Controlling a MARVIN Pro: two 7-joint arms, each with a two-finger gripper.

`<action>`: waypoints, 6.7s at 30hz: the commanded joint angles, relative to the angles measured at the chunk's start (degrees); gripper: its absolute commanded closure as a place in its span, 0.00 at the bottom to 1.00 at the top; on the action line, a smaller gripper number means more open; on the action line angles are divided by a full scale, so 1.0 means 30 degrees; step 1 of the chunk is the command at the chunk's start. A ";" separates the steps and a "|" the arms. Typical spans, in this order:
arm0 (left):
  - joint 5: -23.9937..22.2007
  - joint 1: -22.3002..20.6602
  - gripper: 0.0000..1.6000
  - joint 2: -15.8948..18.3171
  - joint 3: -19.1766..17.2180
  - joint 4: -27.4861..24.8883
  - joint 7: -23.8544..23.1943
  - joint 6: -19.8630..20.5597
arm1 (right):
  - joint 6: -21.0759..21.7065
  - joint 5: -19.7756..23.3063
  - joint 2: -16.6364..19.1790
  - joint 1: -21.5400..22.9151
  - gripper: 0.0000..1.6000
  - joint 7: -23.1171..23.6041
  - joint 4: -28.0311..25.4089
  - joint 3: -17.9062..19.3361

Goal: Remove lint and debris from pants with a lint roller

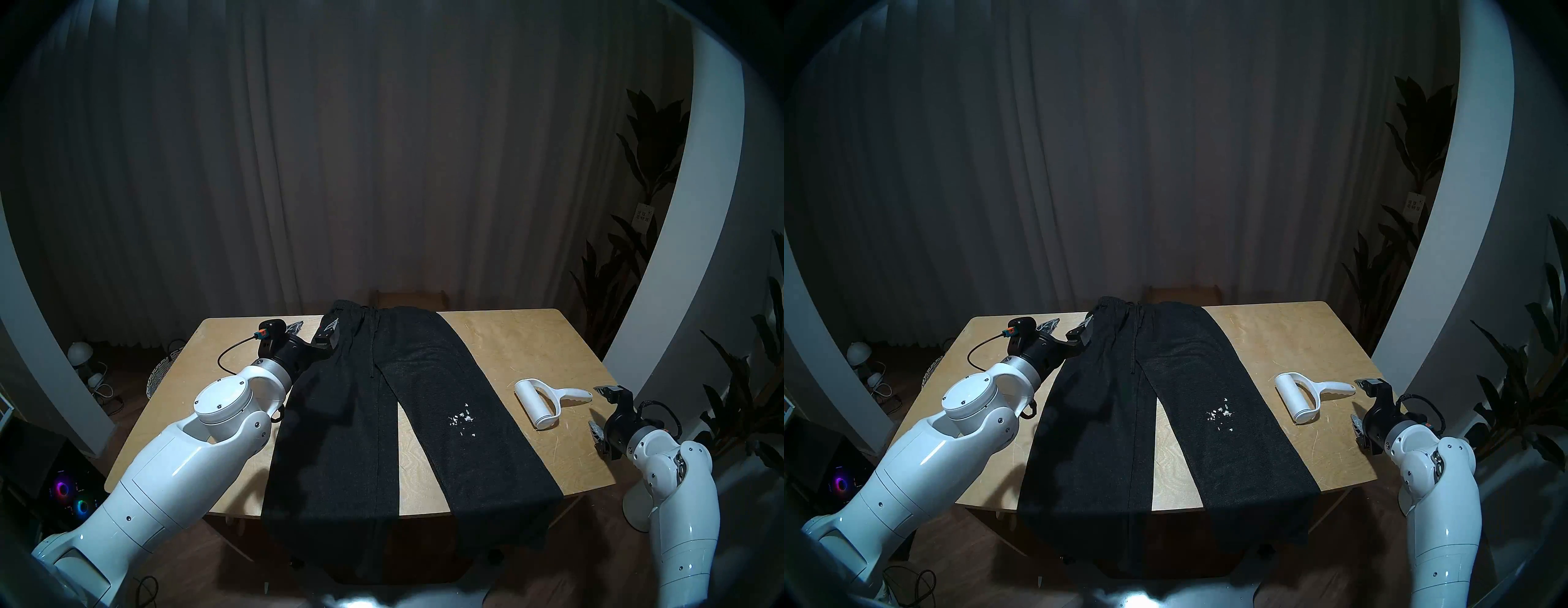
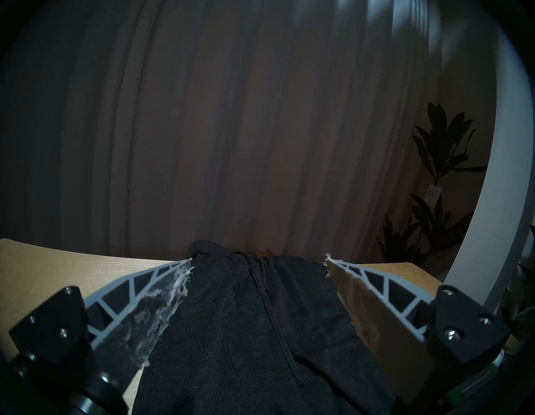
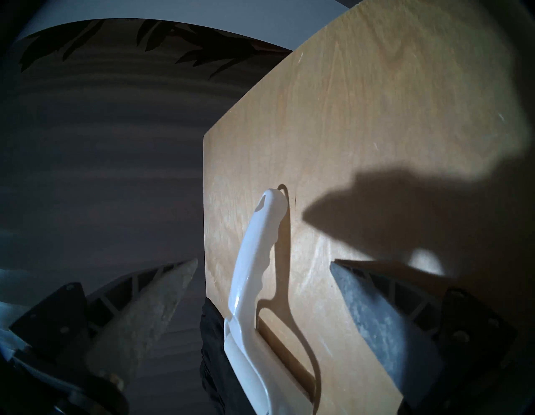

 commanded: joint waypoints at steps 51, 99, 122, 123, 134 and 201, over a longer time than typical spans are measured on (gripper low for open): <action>-0.0041 -0.0233 0.00 0.0236 -0.0776 -0.0063 0.0944 -0.0106 | -0.1003 -0.2883 0.0339 0.4131 0.00 0.3256 0.5534 -0.3409; 0.0842 -0.0070 0.00 0.0450 -0.0702 -0.0298 0.1377 0.0723 | -0.0053 -0.1053 -0.0344 0.4271 1.00 0.2846 0.0134 -0.3139; 0.8162 0.0122 0.00 0.2161 0.3719 -0.3241 0.4420 0.3254 | 0.0924 -0.2351 -0.0377 0.4504 1.00 0.7587 0.0724 -0.5059; 0.8162 0.0122 0.00 0.2161 0.3719 -0.3241 0.4420 0.3254 | 0.0924 -0.2351 -0.0377 0.4504 1.00 0.7587 0.0724 -0.5059; 0.6638 -0.0040 0.00 -0.1265 0.5008 -0.4574 0.8173 0.6125 | 0.1923 -0.3401 0.0032 0.3584 1.00 1.0375 0.1126 -0.5526; 0.8530 -0.0915 0.00 -0.6545 0.9404 0.3368 1.0783 -0.1117 | 0.1980 -0.2492 -0.1990 0.1944 1.00 1.0491 -0.0195 -0.5600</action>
